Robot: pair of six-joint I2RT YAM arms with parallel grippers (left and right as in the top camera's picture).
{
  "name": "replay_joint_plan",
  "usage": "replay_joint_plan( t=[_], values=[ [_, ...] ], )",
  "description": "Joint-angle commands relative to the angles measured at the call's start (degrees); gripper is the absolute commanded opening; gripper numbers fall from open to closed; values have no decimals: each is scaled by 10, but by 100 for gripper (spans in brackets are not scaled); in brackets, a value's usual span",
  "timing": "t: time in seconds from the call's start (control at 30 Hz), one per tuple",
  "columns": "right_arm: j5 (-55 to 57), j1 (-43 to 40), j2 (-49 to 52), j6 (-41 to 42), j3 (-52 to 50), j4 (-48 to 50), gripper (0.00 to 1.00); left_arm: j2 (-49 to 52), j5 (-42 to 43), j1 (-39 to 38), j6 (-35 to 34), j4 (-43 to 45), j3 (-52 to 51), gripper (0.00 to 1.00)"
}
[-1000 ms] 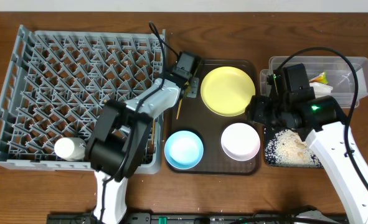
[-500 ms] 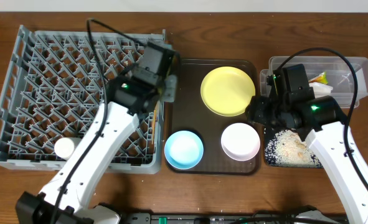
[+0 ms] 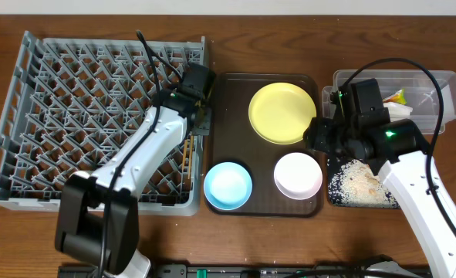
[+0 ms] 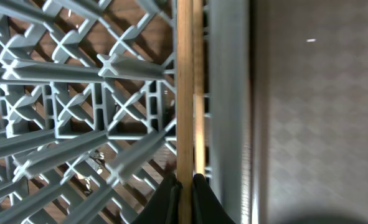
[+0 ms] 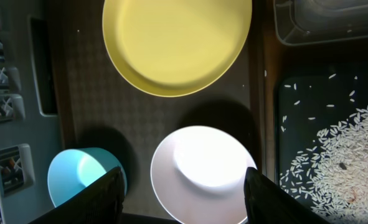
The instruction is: Sort waste into correct bins and load items into the dishwasher
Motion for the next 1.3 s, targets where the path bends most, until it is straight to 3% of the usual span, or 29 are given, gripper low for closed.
replay_joint_plan(
  t=[0.0,0.3,0.53,0.73,0.87,1.03,1.13,1.27],
  values=[
    [-3,8,3,7,-1,-1,59,13,-9,7,-5,4,-1,8],
    [-3,8,3,7,-1,-2,59,8,-7,7,-5,8,-1,17],
    [-3,8,3,7,-1,-3,59,3,-5,7,-5,1,5,17],
    [-2,8,3,-2,-1,-1,60,-76,43,7,-7,-59,43,17],
    [2,8,3,-30,-1,1,64,-174,96,7,-7,-79,47,38],
    [2,8,3,-58,-1,4,72,-304,99,7,-7,-118,47,67],
    [2,8,3,-72,-1,8,76,-373,98,7,-7,-139,47,71],
    [2,8,3,-72,-1,8,87,-439,85,7,-7,-153,47,84]
  ],
)
